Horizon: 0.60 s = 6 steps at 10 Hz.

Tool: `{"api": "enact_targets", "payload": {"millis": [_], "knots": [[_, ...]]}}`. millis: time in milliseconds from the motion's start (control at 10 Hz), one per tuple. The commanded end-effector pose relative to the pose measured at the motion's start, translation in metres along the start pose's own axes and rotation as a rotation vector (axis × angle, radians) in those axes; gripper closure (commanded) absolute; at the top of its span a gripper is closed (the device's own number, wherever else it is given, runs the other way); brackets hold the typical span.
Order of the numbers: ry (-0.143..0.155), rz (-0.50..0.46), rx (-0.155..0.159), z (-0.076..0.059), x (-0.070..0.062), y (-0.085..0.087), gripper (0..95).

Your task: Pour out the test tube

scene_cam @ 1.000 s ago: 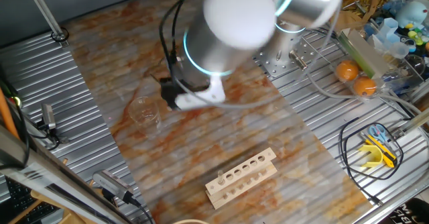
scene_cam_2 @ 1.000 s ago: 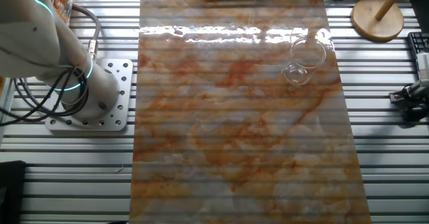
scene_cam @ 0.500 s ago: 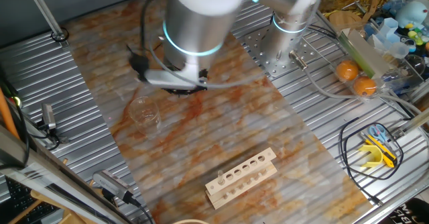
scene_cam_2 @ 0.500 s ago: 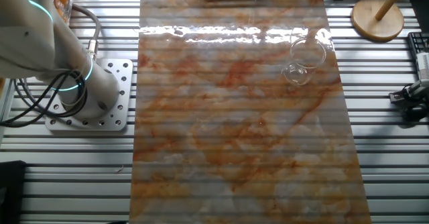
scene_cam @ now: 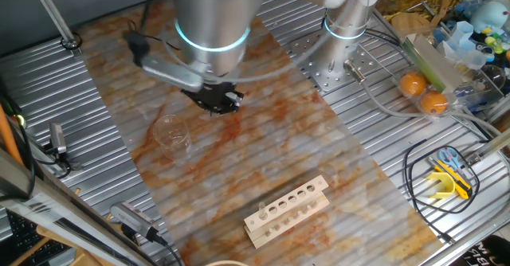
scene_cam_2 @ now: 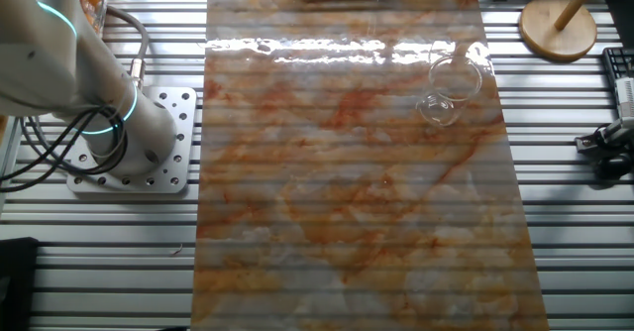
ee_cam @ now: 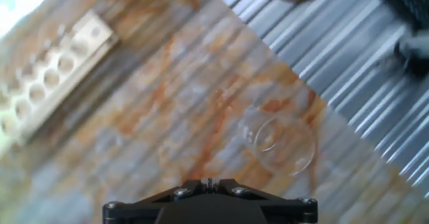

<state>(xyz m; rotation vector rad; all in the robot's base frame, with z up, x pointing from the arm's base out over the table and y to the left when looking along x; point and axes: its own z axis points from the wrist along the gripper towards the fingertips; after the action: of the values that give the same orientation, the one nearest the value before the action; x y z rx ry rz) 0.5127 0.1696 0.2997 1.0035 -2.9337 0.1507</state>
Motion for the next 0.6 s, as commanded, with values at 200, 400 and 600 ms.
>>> {"api": "enact_targets", "payload": {"millis": [200,400,600], "knots": [[0.003,0.295,-0.14,0.01,0.0,-0.003,95.0],[0.0,0.331,-0.151,0.016,-0.001,-0.004,95.0],[-0.003,0.345,-0.14,0.02,-0.002,-0.006,95.0]]}}
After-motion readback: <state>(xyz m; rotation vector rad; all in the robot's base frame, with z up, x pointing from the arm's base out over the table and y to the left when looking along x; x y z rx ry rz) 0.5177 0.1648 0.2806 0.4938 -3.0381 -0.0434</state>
